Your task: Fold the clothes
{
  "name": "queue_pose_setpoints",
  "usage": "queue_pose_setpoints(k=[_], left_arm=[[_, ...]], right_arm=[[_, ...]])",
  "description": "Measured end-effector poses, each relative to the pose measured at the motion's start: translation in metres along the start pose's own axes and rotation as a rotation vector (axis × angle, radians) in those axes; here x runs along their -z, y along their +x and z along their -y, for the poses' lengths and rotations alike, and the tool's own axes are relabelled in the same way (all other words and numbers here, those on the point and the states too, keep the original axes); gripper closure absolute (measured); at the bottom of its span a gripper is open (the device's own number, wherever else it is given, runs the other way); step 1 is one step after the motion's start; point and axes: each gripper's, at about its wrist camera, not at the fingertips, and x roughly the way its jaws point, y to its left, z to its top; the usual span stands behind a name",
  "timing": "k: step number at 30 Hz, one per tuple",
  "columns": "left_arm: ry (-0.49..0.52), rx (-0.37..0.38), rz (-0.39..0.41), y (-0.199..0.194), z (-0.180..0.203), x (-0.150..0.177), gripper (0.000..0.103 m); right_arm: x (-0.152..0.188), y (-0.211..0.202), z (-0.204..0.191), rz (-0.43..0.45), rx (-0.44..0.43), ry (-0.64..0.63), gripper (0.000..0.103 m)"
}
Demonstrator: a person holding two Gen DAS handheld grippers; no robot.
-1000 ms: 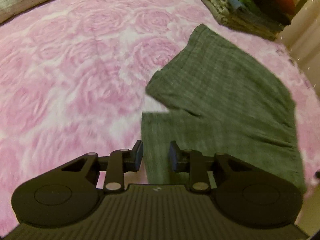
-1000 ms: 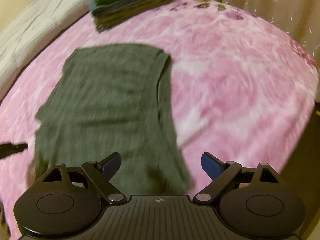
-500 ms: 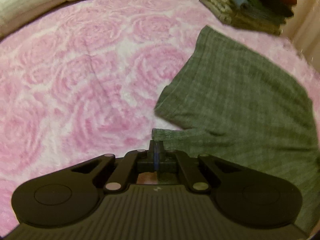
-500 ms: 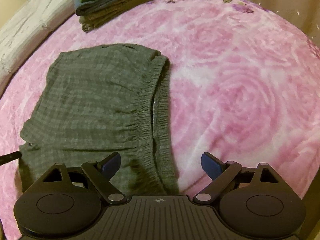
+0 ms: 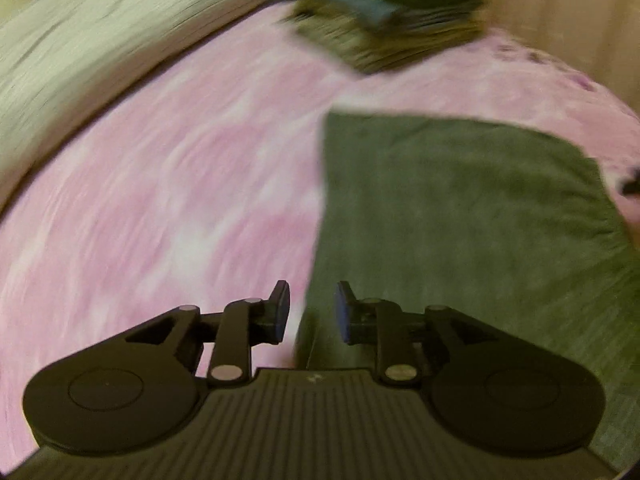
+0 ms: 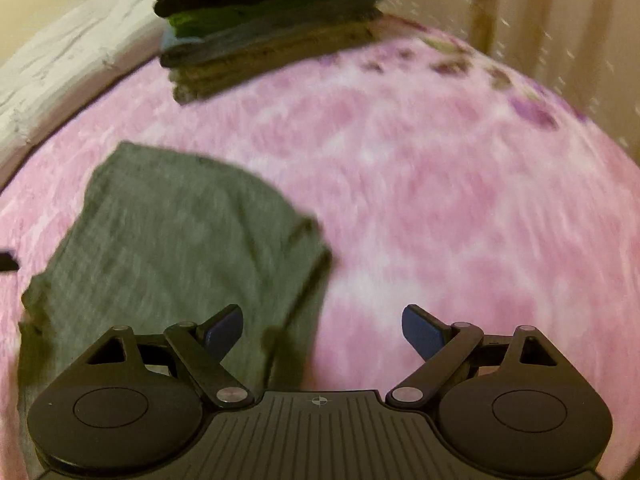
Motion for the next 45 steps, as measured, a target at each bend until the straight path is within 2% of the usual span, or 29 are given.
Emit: queue_pose_setpoints(k=[4, 7, 10, 15, 19, 20, 21, 22, 23, 24, 25, 26, 28, 34, 39, 42, 45], left_arm=[[0.199, 0.079, 0.035, 0.027, 0.009, -0.054, 0.079], [0.349, 0.139, 0.061, 0.047, 0.016, -0.095, 0.079], [0.498, 0.189, 0.081, 0.068, 0.024, -0.132, 0.078], [0.690, 0.192, 0.032, 0.105, 0.032, -0.152, 0.070], [0.765, 0.200, -0.040, 0.129, 0.030, -0.154, 0.062], [0.760, 0.218, -0.049, 0.131, 0.029, -0.154, 0.061], [0.755, 0.236, -0.058, 0.134, 0.028, -0.155, 0.066], [0.750, 0.254, -0.068, 0.136, 0.026, -0.155, 0.079], [0.739, 0.256, -0.061, 0.132, 0.026, -0.153, 0.085], [0.722, 0.242, -0.039, 0.123, 0.025, -0.147, 0.093], [0.705, 0.229, -0.017, 0.113, 0.024, -0.142, 0.102], [0.688, 0.215, 0.005, 0.104, 0.023, -0.137, 0.102], [0.654, 0.188, 0.048, 0.085, 0.022, -0.126, 0.102], [0.536, 0.108, 0.182, 0.023, 0.018, -0.091, 0.102], [0.355, 0.087, 0.250, -0.071, 0.030, -0.012, 0.102], [0.233, 0.104, 0.226, -0.105, 0.050, 0.050, 0.102], [0.108, 0.120, 0.187, -0.130, 0.071, 0.111, 0.102]], right_arm=[[-0.032, 0.022, 0.005, 0.012, -0.091, -0.071, 0.014], [-0.050, 0.036, 0.004, -0.006, -0.163, -0.120, 0.029], [-0.060, 0.050, 0.002, -0.024, -0.200, -0.170, 0.029], [-0.060, 0.066, 0.004, -0.062, -0.226, -0.214, 0.029], [-0.058, 0.075, 0.007, -0.084, -0.236, -0.227, 0.029], [-0.059, 0.076, 0.006, -0.085, -0.240, -0.234, 0.029], [-0.060, 0.077, 0.005, -0.087, -0.241, -0.243, 0.032], [-0.060, 0.077, 0.004, -0.091, -0.240, -0.253, 0.047], [-0.061, 0.078, 0.003, -0.095, -0.241, -0.260, 0.063], [-0.062, 0.078, 0.002, -0.102, -0.242, -0.264, 0.069], [-0.064, 0.078, 0.002, -0.109, -0.243, -0.267, 0.084], [-0.065, 0.078, 0.001, -0.116, -0.246, -0.266, 0.097], [-0.064, 0.070, -0.002, -0.103, -0.232, -0.272, 0.098], [-0.042, 0.014, -0.035, 0.070, -0.097, -0.433, 0.098], [0.009, -0.049, -0.066, 0.203, -0.038, -0.578, 0.098], [0.058, -0.080, -0.086, 0.221, -0.024, -0.678, 0.097], [0.117, -0.097, -0.103, 0.184, 0.008, -0.786, 0.097]])
